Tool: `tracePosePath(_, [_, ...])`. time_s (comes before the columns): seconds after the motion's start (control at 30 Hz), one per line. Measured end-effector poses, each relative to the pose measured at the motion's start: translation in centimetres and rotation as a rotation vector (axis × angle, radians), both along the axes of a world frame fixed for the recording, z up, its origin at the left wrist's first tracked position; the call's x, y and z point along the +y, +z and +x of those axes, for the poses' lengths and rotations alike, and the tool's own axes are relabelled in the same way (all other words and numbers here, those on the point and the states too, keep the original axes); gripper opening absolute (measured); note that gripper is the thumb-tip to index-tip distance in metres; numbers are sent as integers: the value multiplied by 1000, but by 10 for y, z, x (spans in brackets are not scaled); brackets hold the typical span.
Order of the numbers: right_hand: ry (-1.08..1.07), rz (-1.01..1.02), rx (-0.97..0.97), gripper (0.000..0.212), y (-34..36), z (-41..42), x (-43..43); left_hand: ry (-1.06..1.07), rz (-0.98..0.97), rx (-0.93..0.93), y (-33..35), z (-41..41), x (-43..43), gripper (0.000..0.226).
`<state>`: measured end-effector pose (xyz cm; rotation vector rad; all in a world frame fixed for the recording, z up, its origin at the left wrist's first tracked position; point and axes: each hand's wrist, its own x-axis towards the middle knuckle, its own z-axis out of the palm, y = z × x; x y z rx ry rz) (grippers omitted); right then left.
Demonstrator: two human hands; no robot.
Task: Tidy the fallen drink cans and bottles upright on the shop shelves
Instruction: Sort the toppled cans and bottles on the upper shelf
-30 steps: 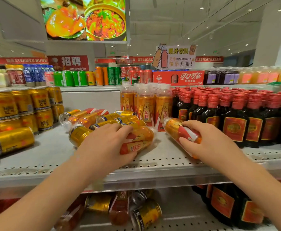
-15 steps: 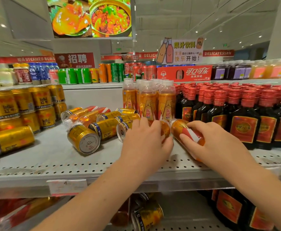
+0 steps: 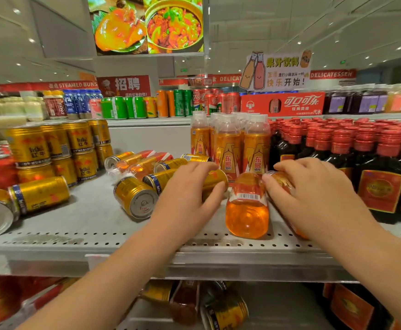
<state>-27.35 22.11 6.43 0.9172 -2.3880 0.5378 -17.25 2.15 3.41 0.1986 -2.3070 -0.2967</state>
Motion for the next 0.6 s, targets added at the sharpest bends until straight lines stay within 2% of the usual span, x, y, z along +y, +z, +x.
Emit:
tracePosePath(0.07, [112,-74,12,50,3,1,-11,179,-211,-96,7,-3,-18,59])
tracePosePath(0.17, [222,-104,44,43,7,4,-34,288,-300,-351,9,-13,-35,73])
tracePosePath(0.23, [248,-96,53,39,7,7,-50,294,-360,-411,7,-20,-39,70])
tracePosePath(0.4, [294,-95,35,39,7,18,-79,283,-403,-288,10,-14,-39,51])
tracePosePath(0.6, [387,-166,44,43,24,50,-115,259,-255,-113,37,43,-66,60])
